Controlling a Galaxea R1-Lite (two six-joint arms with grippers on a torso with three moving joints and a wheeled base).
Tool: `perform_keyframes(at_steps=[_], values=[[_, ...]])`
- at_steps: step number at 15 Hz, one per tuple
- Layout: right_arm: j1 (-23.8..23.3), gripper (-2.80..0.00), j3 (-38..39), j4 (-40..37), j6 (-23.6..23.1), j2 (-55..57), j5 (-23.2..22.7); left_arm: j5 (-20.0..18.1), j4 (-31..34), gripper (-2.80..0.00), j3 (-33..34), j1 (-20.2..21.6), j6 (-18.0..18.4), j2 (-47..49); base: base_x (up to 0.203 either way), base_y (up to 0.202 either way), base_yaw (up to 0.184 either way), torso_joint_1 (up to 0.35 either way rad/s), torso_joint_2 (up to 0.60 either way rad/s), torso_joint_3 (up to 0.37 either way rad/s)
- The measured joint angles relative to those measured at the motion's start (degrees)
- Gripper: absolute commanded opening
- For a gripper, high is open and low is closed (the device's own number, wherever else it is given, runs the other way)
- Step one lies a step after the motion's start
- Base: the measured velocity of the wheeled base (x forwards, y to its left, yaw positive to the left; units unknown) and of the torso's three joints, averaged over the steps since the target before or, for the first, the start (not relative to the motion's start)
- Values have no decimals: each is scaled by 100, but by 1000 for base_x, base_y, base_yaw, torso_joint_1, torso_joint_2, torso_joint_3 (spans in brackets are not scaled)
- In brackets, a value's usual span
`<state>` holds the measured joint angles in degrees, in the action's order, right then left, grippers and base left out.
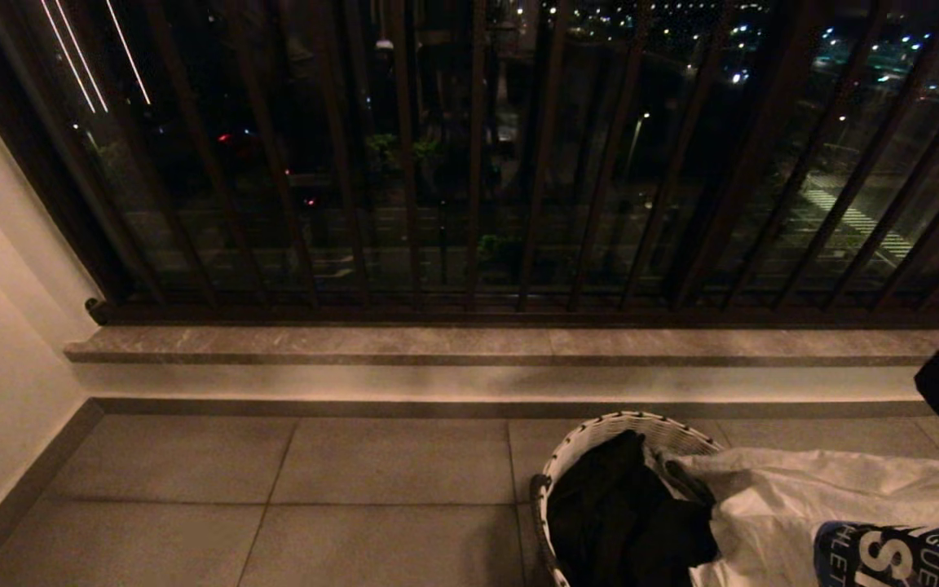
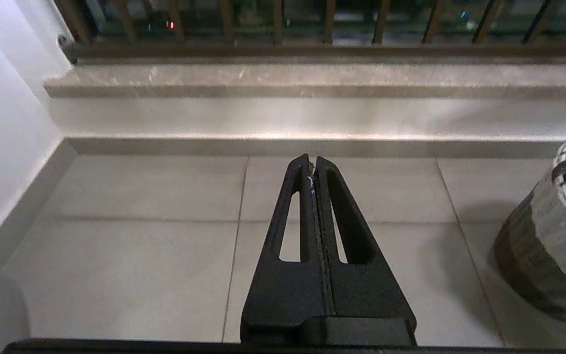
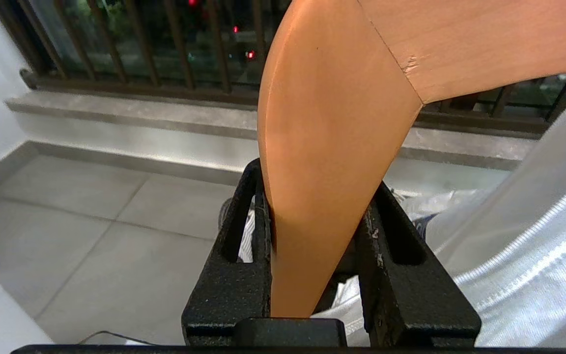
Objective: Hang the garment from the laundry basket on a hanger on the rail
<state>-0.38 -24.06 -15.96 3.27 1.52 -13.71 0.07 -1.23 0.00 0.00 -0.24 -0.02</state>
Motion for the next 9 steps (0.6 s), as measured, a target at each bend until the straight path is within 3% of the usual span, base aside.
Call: perform_keyframes(at_steps=[6,9], values=[[11,-280,116,47,3,76,-56,0,1,-280,0,0,0,0,0,0,0,6,0,198],[11,-280,201,34,-17,27,-149,0,0,-280,0,0,0,0,0,0,0,0,-40,7]])
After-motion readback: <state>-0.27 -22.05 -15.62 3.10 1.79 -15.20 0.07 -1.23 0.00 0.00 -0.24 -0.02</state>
